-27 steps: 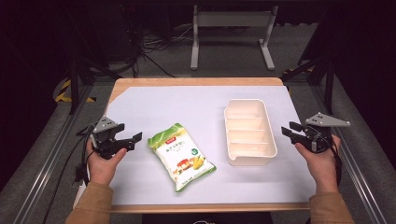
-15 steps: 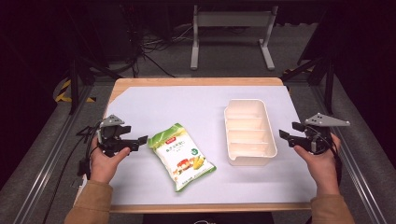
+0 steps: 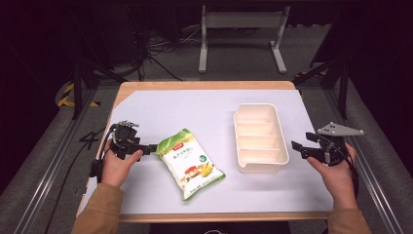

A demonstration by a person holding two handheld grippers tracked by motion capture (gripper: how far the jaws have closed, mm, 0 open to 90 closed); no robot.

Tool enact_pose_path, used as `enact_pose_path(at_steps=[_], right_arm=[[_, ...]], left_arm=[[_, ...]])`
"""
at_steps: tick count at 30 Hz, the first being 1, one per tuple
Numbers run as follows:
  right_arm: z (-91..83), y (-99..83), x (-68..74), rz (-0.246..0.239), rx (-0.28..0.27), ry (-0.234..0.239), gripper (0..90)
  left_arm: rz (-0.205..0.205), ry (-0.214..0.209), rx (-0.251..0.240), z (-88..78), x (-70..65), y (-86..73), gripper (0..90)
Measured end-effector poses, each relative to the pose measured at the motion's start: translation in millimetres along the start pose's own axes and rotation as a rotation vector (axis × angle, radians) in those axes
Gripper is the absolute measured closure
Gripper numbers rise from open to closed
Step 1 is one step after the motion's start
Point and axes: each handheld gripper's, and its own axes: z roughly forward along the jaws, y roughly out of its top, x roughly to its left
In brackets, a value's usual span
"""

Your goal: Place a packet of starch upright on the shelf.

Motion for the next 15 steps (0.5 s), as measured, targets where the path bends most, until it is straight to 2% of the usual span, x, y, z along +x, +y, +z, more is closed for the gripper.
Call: enact_pose_path(at_steps=[3, 12, 15], right_arm=[[1.6, -1.1, 0.0, -0.001, 0.007, 0.000, 34.4], [3.9, -1.3, 2.5, -0.010, 0.014, 0.001, 33.6], [2.7, -2.1, 1.3, -0.018, 0.015, -0.001, 33.8]], left_arm=[[0.000, -0.018, 0.011, 5.3, 1.2, -0.2, 17.9], [-0.021, -0.115, 0.053, 24.9, 0.3, -2.5, 15.9], [-0.026, -0.127, 0.056, 28.9, -2.0, -1.8, 16.3]])
